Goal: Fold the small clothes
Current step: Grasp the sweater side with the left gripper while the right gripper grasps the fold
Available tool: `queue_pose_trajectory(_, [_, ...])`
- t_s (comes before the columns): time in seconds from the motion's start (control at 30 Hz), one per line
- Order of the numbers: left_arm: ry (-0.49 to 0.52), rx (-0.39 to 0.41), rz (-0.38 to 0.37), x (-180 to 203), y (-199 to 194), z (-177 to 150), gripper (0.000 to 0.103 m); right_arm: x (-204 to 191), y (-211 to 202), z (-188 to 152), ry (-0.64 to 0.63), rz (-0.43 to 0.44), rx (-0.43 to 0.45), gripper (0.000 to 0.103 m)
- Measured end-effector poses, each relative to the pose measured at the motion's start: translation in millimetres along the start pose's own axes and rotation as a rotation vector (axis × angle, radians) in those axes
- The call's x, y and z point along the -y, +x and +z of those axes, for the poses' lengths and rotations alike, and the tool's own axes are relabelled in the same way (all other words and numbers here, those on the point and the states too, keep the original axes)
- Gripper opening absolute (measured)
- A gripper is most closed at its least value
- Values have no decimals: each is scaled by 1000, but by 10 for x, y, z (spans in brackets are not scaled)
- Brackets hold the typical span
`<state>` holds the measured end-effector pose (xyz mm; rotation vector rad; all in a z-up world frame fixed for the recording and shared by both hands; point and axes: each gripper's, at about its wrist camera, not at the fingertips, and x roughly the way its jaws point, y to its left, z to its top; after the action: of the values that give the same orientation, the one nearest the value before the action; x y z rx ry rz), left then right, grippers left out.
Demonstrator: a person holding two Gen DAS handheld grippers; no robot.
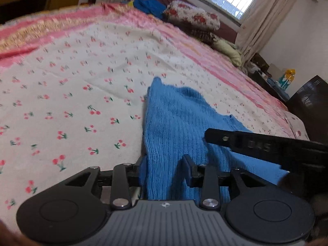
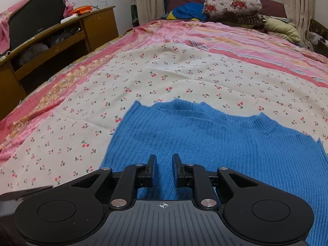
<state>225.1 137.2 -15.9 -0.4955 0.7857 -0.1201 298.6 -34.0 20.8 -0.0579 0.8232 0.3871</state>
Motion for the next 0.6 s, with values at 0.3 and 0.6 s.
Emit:
queue_pose_trajectory(0.3, [-40, -51, -139, -172, 296, 298, 45, 186, -44, -47, 45, 22, 11, 17])
queue_pose_trajectory(0.6, [-78, -68, -220, -143, 465, 353, 47, 418, -18, -72, 113, 35, 15, 17])
